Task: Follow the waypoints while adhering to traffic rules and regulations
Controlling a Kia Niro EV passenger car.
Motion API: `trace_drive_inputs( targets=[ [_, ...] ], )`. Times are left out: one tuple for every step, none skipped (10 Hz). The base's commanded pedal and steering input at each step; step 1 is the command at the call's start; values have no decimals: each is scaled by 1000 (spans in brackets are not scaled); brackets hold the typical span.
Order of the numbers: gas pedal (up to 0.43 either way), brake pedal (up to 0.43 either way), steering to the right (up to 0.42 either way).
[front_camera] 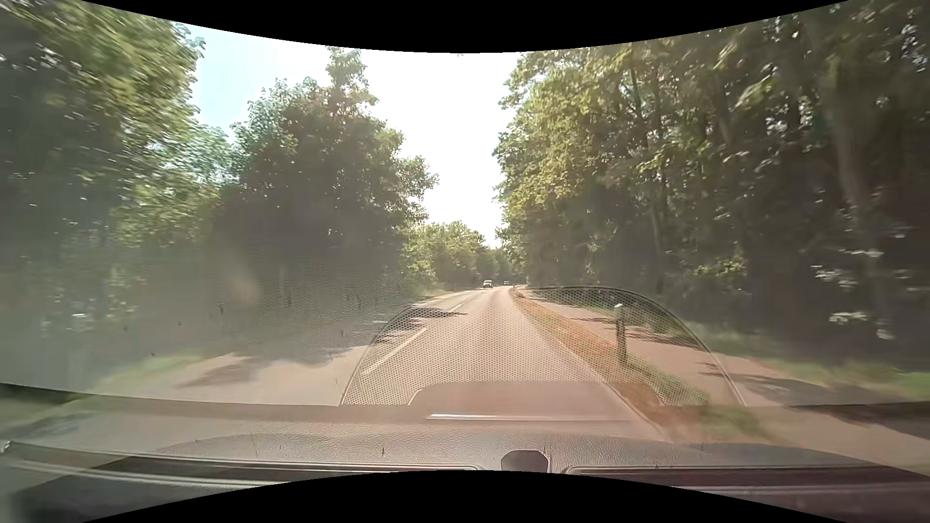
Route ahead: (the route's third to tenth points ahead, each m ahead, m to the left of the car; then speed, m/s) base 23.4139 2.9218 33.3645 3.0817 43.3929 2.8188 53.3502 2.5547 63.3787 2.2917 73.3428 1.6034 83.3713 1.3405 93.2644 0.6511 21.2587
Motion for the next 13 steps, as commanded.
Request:
trace_drive_inputs(
  targets=[
    [87, 6, 3],
    [87, 6, 3],
    [87, 6, 3],
    [87, 6, 3],
    [87, 6, 3],
    [87, 6, 3],
    [87, 6, 3],
    [87, 6, 3],
    [98, 6, 3],
    [98, 6, 3],
    [98, 6, 3],
    [98, 6, 3],
    [98, 6, 3]
  ],
)
